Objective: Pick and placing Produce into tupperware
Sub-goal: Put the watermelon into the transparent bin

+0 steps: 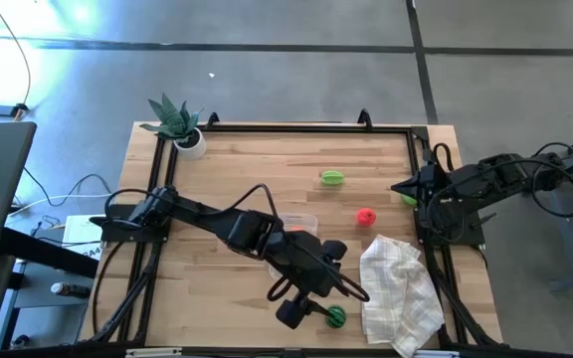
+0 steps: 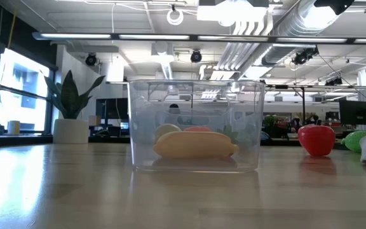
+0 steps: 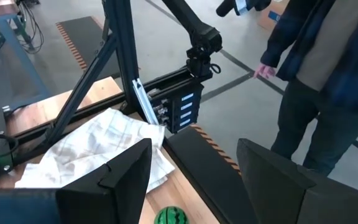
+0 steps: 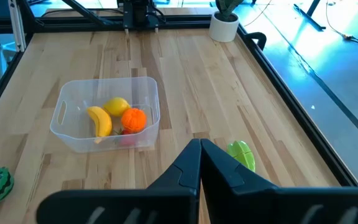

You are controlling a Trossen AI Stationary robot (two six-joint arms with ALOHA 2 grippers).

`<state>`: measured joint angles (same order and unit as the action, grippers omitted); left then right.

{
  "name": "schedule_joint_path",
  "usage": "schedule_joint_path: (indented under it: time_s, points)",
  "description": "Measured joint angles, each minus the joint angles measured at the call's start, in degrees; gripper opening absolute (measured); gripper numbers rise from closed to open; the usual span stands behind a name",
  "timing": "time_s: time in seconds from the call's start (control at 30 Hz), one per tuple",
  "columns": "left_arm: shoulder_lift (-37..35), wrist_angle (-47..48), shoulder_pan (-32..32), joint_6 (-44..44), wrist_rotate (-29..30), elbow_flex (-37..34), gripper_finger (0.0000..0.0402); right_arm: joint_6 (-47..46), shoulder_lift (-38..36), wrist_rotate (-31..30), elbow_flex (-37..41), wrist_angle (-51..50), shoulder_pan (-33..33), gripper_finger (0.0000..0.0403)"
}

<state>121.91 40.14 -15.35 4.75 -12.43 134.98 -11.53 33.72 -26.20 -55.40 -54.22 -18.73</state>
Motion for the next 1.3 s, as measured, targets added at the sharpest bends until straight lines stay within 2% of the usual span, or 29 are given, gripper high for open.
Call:
schedule_joint_path:
  time_s: [0.6, 0.73, 1.03, 1.3]
  points:
    - [0.0, 0.3, 0.1, 2.7, 0.0, 0.0, 0.0222, 0.0, 0.0, 0.0, 0.0, 0.0, 0.0, 0.0]
    - [0.0, 0.3, 0.6, 4.0, 0.0, 0.0, 0.0194, 0.0, 0.0, 0.0, 0.0, 0.0, 0.0, 0.0]
    - [0.0, 0.2, 1.9, 5.0, -1.1, 0.0, 0.01, 0.0, 0.0, 0.0, 0.0, 0.0, 0.0, 0.0]
    - [0.0, 0.0, 1.9, 4.6, -1.2, 0.0, 0.007, 0.0, 0.0, 0.0, 0.0, 0.0, 0.0, 0.0]
